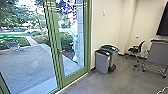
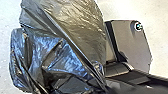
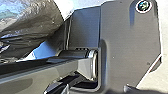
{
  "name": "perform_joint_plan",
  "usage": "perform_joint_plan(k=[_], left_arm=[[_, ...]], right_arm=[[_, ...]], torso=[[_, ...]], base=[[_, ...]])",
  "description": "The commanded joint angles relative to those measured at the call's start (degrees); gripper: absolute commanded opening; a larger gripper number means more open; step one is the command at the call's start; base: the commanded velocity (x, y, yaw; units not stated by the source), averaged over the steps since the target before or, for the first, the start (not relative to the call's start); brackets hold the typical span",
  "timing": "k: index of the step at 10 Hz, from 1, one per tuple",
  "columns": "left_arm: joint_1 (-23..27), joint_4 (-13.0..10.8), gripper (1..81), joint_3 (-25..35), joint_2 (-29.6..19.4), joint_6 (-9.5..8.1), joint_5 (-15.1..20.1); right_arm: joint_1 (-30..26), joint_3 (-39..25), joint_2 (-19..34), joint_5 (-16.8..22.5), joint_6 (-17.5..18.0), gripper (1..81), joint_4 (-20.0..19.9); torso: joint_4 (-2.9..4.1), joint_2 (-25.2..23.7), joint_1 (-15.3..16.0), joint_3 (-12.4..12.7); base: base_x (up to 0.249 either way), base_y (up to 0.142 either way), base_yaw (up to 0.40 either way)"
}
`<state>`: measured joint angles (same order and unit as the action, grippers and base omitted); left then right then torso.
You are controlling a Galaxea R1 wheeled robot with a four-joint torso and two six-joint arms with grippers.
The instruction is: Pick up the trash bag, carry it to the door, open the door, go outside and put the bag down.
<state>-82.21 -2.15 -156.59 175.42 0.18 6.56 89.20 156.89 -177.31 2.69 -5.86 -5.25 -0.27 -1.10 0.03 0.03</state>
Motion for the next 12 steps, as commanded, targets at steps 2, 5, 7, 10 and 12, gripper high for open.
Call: perform_joint_plan(k=[2, 5, 7, 10, 12], left_arm=[[3.7, -0.5, 1.0, 0.1, 0.5, 0.34, 3.3], [3.6, -0.8, 1.0, 0.0, 0.2, 0.34, 3.2], [3.7, -0.8, 1.0, 0.1, 0.1, 0.34, 3.2], [3.7, -0.8, 1.0, 0.1, 0.2, 0.34, 3.2], [3.6, -0.8, 1.0, 0.1, 0.1, 0.43, 3.2]], right_arm=[[-2.7, 0.4, -0.3, 3.7, -0.4, 81.1, 0.5], [-2.6, 0.2, -0.4, 3.6, -0.4, 81.1, 0.4], [-2.3, 0.4, -0.3, 3.6, -0.4, 81.1, 0.5], [-2.2, 0.2, -0.4, 3.6, -0.4, 81.1, 0.5], [-2.0, 0.2, -0.5, 3.7, -0.5, 81.1, 0.9]], torso=[[0.00, 0.0, 0.0, 0.0], [0.00, 0.0, 0.0, 0.0], [0.00, 0.0, 0.0, 0.0], [0.00, 0.0, 0.0, 0.0], [0.00, 0.0, 0.0, 0.0]], base=[[0.134, 0.000, 0.000], [0.134, 0.000, 0.000], [0.134, 0.000, 0.000], [0.134, 0.000, 0.000], [0.134, 0.000, 0.000]])
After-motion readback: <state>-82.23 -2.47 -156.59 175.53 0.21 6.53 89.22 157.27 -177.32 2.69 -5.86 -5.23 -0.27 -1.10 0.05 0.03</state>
